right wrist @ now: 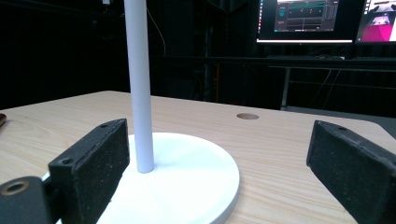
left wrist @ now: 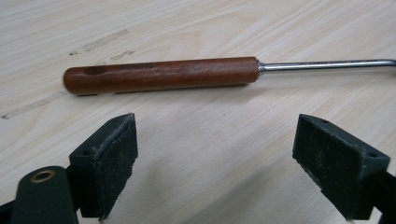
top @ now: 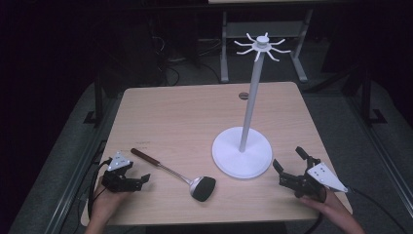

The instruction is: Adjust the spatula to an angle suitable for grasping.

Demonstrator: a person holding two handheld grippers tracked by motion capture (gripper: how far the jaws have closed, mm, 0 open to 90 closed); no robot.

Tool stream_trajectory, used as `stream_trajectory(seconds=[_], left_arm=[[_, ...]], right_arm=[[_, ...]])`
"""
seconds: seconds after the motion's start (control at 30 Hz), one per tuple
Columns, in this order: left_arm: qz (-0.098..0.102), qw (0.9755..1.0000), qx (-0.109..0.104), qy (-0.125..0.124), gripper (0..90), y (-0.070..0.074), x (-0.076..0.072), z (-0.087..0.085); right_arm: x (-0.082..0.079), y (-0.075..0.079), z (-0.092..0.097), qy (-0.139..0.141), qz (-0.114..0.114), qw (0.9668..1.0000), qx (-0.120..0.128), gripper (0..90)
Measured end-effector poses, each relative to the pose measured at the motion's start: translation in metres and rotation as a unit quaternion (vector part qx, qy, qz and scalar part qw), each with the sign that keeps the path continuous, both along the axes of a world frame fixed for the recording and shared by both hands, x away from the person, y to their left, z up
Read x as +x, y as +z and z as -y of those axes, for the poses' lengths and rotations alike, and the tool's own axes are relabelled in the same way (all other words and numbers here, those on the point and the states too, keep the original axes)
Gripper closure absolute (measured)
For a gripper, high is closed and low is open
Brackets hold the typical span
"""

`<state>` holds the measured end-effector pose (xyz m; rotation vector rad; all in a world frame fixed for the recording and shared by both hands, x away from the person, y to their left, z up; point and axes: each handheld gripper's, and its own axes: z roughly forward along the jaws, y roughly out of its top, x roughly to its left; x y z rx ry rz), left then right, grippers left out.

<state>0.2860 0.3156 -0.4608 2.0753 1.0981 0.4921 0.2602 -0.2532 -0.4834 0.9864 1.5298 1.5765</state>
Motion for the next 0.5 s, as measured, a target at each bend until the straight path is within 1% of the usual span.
stream_trajectory(seconds=[0.03,0.07,0.23,0.3,0.33,0.4,0.5], left_arm=[[-0.001,1.0000,0.001,0.002,13.7,0.001,0.000,-0.001],[-0.001,0.9999,-0.007,0.007,13.9,0.000,0.000,-0.001],[0.001,0.9999,-0.003,0.015,15.8,0.004,0.002,-0.001],[0.003,0.9998,0.000,0.018,19.2,0.005,0.004,-0.001],[0.001,0.9997,0.001,0.025,20.8,0.007,0.006,-0.001],[0.001,0.9996,0.001,0.028,21.5,0.008,0.008,-0.001],[0.003,0.9993,-0.001,0.037,25.6,0.012,0.010,-0.002]], right_arm=[[0.000,0.000,0.000,0.000,0.000,1.0000,0.000,5.5],[0.000,0.000,0.000,0.000,0.000,1.0000,0.001,5.5],[0.000,0.000,0.000,0.000,0.002,1.0000,0.001,5.5],[0.000,0.000,0.000,0.000,-0.001,1.0000,0.002,5.5],[0.000,0.000,0.000,-0.001,0.000,1.0000,0.003,5.5],[0.000,0.000,0.000,0.000,-0.001,1.0000,0.001,5.5],[0.000,0.000,0.000,0.001,-0.001,1.0000,0.003,5.5]])
